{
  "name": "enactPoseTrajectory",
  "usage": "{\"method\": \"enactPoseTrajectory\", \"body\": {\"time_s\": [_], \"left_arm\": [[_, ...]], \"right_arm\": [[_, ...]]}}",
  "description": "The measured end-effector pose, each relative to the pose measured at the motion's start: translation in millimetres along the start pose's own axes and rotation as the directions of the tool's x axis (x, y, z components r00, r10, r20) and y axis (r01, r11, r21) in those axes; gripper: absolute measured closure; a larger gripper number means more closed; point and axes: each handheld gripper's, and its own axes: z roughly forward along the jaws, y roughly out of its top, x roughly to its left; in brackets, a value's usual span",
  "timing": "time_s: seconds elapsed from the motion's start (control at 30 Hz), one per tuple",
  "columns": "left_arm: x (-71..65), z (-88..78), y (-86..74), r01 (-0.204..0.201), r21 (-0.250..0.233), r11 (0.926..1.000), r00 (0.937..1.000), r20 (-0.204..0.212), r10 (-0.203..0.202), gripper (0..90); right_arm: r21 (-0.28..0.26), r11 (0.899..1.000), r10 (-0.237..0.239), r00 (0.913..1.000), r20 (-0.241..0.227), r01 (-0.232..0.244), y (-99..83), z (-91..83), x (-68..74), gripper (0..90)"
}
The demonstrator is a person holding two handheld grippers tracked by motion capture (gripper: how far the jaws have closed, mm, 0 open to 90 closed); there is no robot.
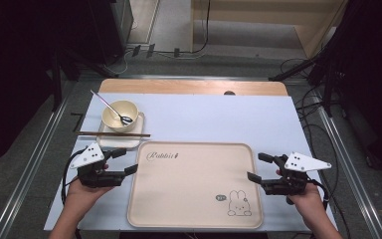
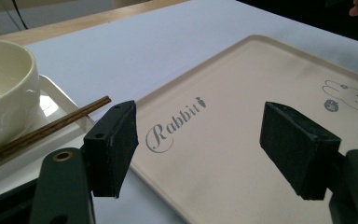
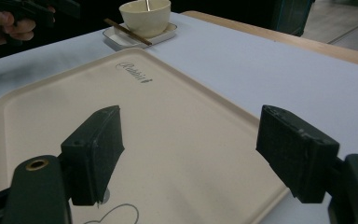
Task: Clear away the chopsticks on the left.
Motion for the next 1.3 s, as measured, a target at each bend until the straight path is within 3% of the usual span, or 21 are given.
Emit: {"method": "enactPoseTrajectory", "body": {"time_s": [1.3], "left_arm": [[0.0, 0.8, -0.1, -0.005, 0.029, 0.9996, 0.9999, 0.014, 0.005, 27.8]], "right_arm": [[-0.002, 1.0, -0.01, 0.9999, 0.003, 0.01, 0.8, -0.2, 1.7, 22.9]]}}
